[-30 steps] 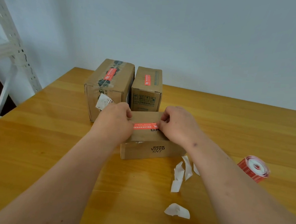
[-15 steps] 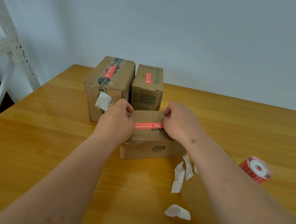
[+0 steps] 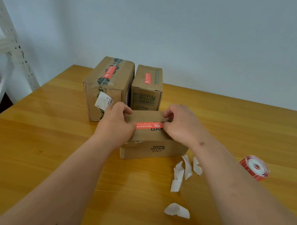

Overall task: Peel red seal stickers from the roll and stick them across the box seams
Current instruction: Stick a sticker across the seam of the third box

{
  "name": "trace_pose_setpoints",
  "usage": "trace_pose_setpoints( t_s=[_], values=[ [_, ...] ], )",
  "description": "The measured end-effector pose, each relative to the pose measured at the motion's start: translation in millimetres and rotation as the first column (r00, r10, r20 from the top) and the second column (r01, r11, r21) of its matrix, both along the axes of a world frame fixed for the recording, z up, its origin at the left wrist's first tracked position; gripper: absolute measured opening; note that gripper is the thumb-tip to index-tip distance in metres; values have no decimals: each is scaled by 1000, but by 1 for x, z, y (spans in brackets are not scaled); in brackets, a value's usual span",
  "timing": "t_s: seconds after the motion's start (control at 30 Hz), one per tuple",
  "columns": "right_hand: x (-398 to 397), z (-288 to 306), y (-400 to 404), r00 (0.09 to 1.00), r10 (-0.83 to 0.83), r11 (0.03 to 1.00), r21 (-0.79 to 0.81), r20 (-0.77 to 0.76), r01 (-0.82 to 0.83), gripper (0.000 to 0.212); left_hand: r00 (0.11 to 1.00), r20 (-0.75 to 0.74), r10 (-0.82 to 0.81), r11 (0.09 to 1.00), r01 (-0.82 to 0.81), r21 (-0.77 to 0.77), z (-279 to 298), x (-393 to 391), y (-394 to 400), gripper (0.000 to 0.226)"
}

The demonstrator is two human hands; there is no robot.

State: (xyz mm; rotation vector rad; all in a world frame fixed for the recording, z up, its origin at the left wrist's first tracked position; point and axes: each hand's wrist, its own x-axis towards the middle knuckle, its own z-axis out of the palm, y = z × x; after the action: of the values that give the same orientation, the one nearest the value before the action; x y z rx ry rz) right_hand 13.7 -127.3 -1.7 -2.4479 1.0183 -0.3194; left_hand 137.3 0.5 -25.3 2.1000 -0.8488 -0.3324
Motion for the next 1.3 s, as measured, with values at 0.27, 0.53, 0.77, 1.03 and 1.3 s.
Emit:
trace_pose_setpoints(
  t_s=[0.27,0.53,0.77,1.03,1.3],
  values=[
    [-4,-1,3,999,-33,997,-70,27,35,21,989,-148,4,998,-14,-68,-3,5,1,37],
    [-25,-8,-2,956,-234,972,-10,-176,236,46,944,-325,52,998,-64,-27,-5,-3,9,33],
    [-44,9,9,901,-341,898,378,270,226,57,832,-540,128,921,-301,-245,11,-11,21,19],
    [-62,11,21,942,-285,925,309,180,221,21,798,-594,98,903,-322,-284,12,-16,36,31],
    [-71,4,33,946,-198,962,233,255,138,25,848,-502,169,878,-361,-313,17,-37,51,11]
  ],
)
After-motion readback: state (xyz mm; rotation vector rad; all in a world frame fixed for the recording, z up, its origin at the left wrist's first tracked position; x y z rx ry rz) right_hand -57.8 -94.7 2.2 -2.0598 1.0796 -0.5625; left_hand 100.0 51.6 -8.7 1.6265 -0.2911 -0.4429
